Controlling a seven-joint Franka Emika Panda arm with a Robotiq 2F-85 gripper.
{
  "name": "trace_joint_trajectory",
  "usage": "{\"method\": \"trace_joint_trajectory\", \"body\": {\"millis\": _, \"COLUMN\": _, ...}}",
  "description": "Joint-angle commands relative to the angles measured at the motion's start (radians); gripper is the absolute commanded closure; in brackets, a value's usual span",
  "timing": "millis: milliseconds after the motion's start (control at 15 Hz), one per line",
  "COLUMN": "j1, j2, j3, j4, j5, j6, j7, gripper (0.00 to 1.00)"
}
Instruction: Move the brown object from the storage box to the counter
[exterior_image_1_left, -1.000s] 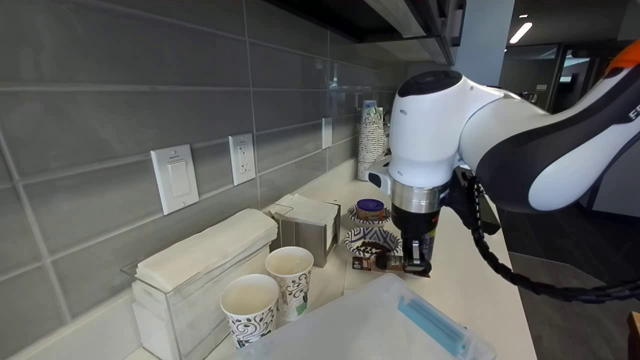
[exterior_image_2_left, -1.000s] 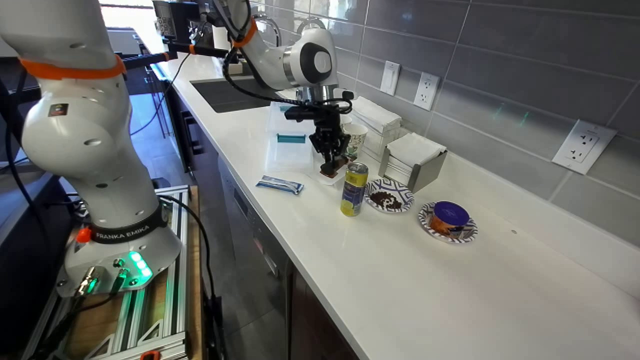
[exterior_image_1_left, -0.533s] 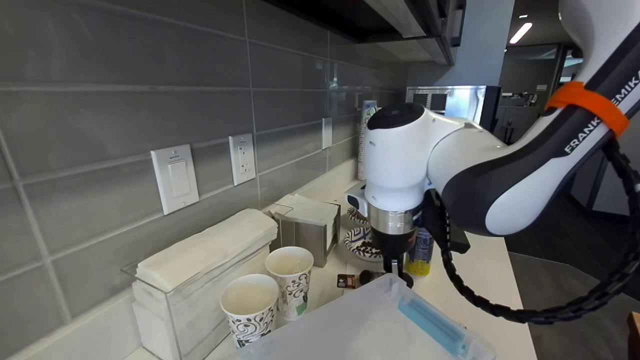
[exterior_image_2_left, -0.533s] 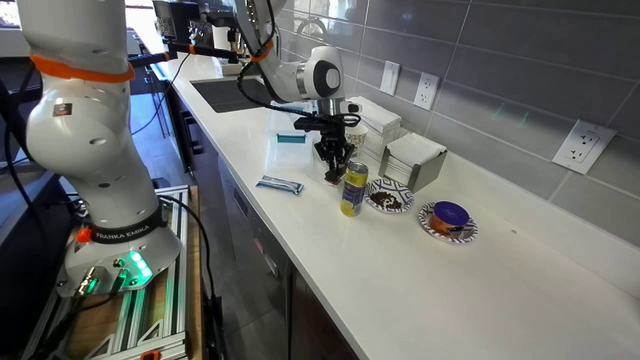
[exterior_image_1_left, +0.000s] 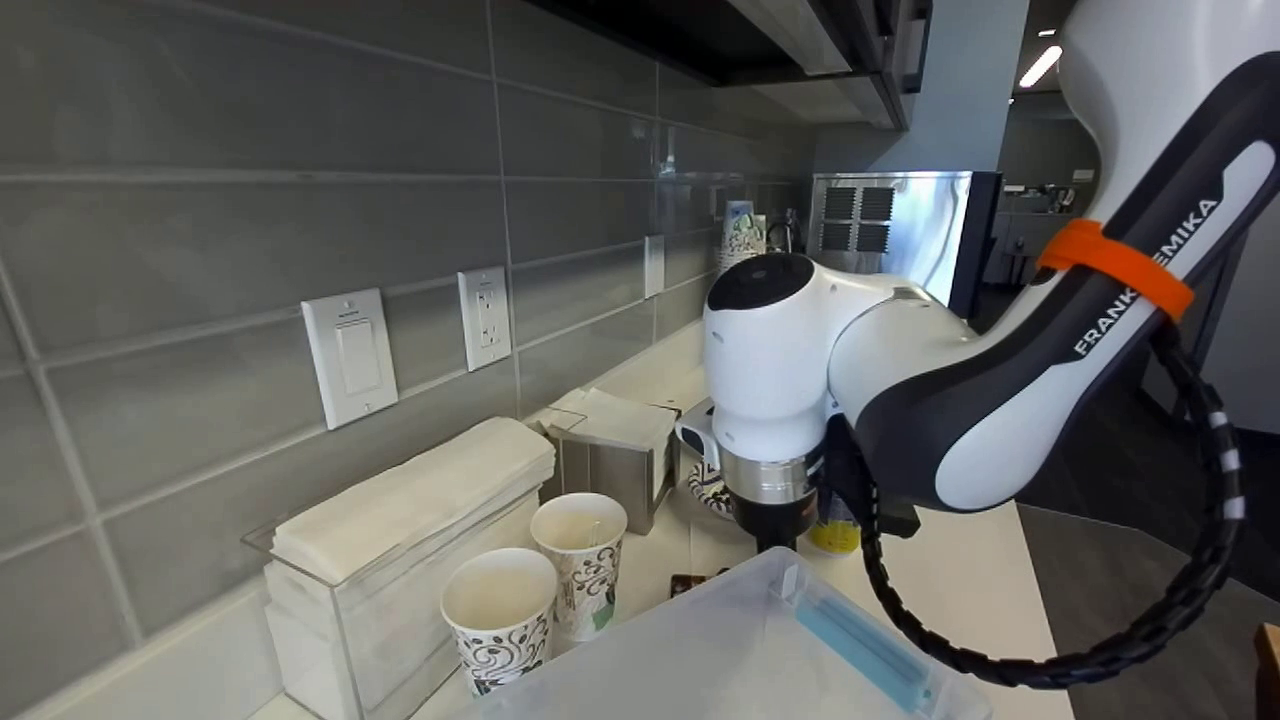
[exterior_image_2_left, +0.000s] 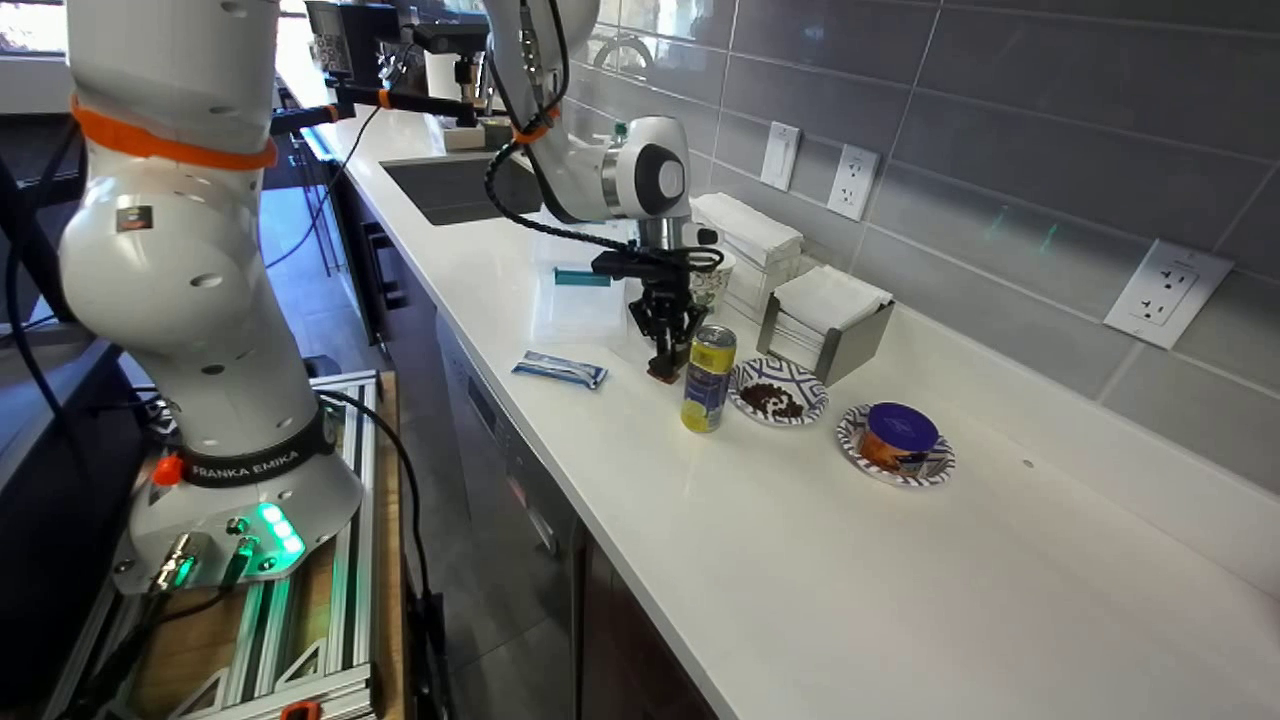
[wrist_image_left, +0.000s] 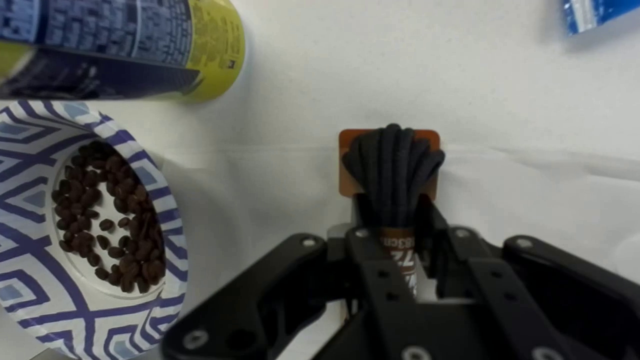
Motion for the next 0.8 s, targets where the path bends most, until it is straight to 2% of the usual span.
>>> {"method": "trace_joint_trajectory", "body": {"millis": 0, "j1": 0.028, "j2": 0.008, "j3": -0.020, "j4": 0.013, "j5": -0.007, "j6": -0.002, "j7": 0.015, "gripper": 0.51}}
{"method": "trace_joint_trajectory", "body": {"millis": 133, "j1": 0.040, "j2": -0.042, "j3": -0.021, "j4": 0.009, "j5": -0.011, "j6": -0.029, "j7": 0.027, "gripper": 0.44}}
{"method": "trace_joint_trajectory", "body": {"millis": 400, "j1": 0.042, "j2": -0.179, "j3": -0.003, "j4": -0.008, "j5": 0.036, "j6": -0.127, "j7": 0.038, "gripper": 0.13}}
{"method": "trace_joint_trajectory", "body": {"millis": 533, "j1": 0.040, "j2": -0.255, "j3": 0.010, "j4": -0.020, "j5": 0.055, "j6": -0.198, "j7": 0.064, "gripper": 0.01}}
{"method": "trace_joint_trajectory", "body": {"millis": 733, "j1": 0.021, "j2": -0.385, "j3": 0.033, "j4": -0.070, "j5": 0.155, "j6": -0.239, "j7": 0.068, "gripper": 0.00}}
